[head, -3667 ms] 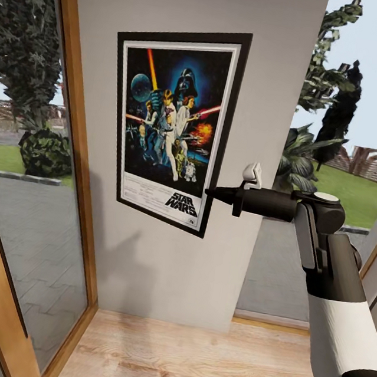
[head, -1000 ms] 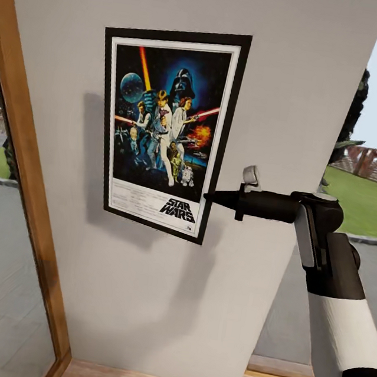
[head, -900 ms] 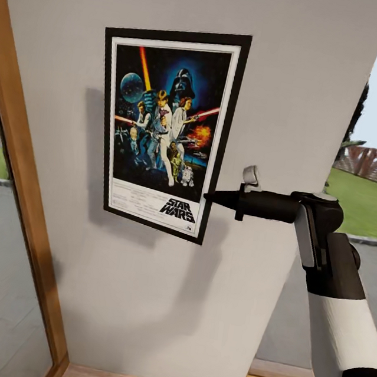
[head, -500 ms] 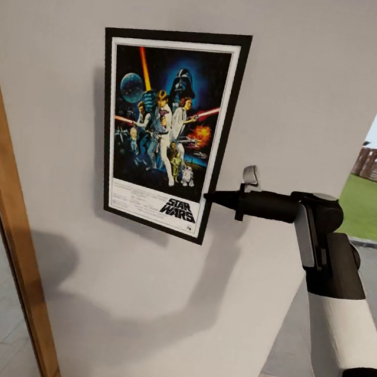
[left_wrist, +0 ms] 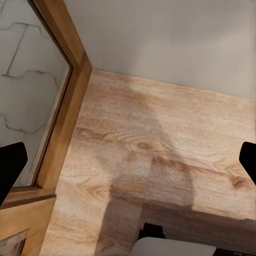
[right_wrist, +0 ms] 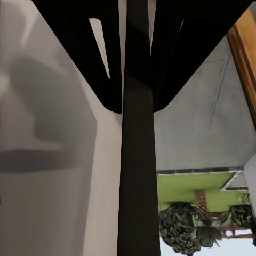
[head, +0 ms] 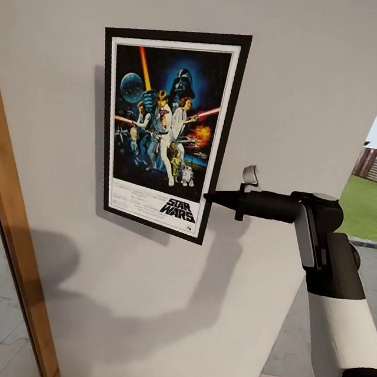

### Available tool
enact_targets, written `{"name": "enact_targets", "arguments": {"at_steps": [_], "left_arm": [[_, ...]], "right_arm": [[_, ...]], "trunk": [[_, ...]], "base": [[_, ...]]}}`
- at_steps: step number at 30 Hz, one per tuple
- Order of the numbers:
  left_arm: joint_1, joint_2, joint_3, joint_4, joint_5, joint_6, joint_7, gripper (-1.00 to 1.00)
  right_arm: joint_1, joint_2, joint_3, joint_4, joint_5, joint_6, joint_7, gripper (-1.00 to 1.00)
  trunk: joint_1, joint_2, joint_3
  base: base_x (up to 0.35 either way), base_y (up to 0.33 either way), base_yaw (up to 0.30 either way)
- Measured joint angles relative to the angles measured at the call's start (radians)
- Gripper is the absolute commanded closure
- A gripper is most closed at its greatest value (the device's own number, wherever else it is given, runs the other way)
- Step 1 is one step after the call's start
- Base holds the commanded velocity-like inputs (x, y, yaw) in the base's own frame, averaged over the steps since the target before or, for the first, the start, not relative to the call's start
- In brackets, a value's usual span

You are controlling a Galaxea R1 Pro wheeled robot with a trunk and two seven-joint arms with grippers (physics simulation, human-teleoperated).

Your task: Pick up the poster from the kitchen countertop and hang it on one of the wall nails in the kitchen.

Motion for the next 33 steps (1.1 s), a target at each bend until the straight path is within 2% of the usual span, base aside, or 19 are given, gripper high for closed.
{"name": "enact_targets", "arguments": {"at_steps": [13, 33], "left_arm": [[0.000, 0.000, 0.000, 0.000, 0.000, 0.000, 0.000, -1.00], [0.000, 0.000, 0.000, 0.000, 0.000, 0.000, 0.000, -1.00]], "right_arm": [[0.000, 0.000, 0.000, -0.001, 0.000, 0.000, 0.000, 1.00], [0.000, 0.000, 0.000, -0.003, 0.001, 0.000, 0.000, 1.00]], "trunk": [[0.000, 0.000, 0.000], [0.000, 0.000, 0.000]], "base": [[0.185, 0.000, 0.000], [0.008, 0.000, 0.000]]}}
